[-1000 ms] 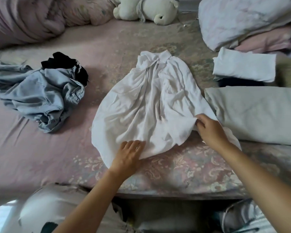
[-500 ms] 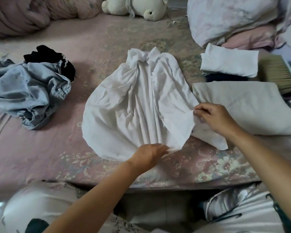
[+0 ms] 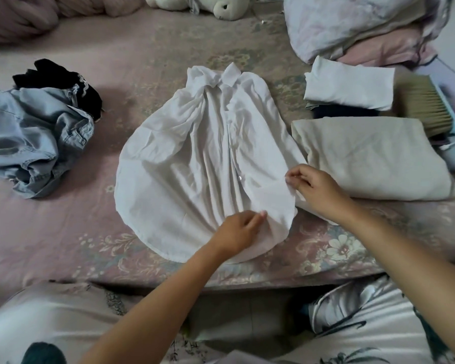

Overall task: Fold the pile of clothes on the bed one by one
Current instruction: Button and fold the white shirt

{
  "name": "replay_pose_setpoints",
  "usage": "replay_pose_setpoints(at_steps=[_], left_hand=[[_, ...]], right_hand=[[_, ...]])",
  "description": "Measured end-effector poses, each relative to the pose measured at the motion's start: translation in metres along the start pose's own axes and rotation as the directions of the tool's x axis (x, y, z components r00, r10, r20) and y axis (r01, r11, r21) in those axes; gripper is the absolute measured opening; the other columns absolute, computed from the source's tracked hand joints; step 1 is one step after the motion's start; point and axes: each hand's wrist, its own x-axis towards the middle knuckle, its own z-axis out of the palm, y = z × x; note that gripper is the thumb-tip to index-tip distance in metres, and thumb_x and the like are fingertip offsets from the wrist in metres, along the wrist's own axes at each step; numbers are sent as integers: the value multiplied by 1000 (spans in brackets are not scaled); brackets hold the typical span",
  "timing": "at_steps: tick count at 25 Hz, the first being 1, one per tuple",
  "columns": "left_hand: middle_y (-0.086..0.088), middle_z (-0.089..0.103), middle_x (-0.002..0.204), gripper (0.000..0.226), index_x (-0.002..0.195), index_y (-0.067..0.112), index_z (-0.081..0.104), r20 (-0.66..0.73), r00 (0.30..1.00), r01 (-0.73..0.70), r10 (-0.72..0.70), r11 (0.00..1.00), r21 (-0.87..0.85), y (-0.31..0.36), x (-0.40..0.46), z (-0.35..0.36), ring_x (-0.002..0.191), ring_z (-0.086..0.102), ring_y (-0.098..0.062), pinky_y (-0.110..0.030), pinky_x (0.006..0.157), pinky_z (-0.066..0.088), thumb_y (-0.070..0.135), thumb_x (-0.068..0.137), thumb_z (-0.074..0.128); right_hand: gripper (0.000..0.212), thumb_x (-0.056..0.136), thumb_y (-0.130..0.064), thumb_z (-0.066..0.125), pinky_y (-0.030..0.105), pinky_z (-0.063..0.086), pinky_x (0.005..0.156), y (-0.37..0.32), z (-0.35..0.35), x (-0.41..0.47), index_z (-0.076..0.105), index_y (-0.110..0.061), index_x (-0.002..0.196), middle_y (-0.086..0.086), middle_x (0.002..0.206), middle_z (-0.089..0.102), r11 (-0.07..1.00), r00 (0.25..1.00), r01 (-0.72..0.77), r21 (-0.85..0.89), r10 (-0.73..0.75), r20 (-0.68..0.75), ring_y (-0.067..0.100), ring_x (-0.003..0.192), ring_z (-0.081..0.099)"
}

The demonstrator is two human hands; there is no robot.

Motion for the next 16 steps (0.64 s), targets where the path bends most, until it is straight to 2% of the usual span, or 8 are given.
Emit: replay_pose_setpoints(at_steps=[1,2,4,5,9,12,14,16], left_hand=[[-11,64,82,52,93,6,58,11,990,133,-138,930,-342,6,5,0,72,61,-23,-46,75,51,55,94,40],[-15,65,89,57,101,4,54,94,967,243,-238,736,-632,10,10,2,76,63,-26,-45,78,52,58,93,39],[-20,63,102,68,115,-3,42,246,931,325,-269,305,-895,12,23,2,87,66,-31,-46,82,52,61,91,40],[-17,63,101,73,120,-3,40,273,926,328,-262,195,-924,13,28,-1,91,65,-30,-46,83,52,63,89,43],[-5,53,79,55,100,9,58,265,935,310,-238,180,-934,8,38,-8,83,56,-22,-40,84,50,61,83,56],[-9,60,93,36,111,6,58,207,975,218,-82,180,-959,13,28,-12,80,60,-22,-35,78,48,37,94,51],[-16,66,105,32,117,0,58,112,994,113,-15,218,-969,11,21,-23,91,65,-27,-36,80,52,21,96,44],[-18,65,113,35,125,4,54,-41,996,-7,-83,374,-927,12,17,-41,95,67,-28,-36,68,56,14,92,53]], right_hand=[[13,92,-14,59,26,45,82,-4,2,-2,60,-27,92,4,94,65,992,1000,7,126,-5,-19,14,89,60],[21,89,-10,63,23,46,83,-9,3,-3,60,-30,94,7,98,65,977,1000,28,212,-27,-7,11,90,60],[34,83,-3,68,15,46,84,-20,5,-5,61,-33,98,5,100,64,958,993,84,274,-103,58,3,89,59],[37,81,0,70,14,46,85,-25,6,-6,62,-31,99,1,98,65,949,987,116,293,-144,75,0,89,59],[39,79,8,69,17,50,86,-42,5,-9,66,-27,95,-11,88,69,912,979,186,366,-203,9,1,88,63],[37,80,8,67,16,50,82,-46,9,-10,66,-28,92,-18,86,70,913,973,230,336,-226,-51,0,85,64],[40,82,7,64,18,47,81,-39,14,-8,64,-27,104,-10,94,67,941,970,229,248,-199,-139,4,86,59],[56,81,-8,70,23,38,88,-25,24,-8,48,-19,132,1,115,53,990,974,141,24,-134,-181,7,101,49]])
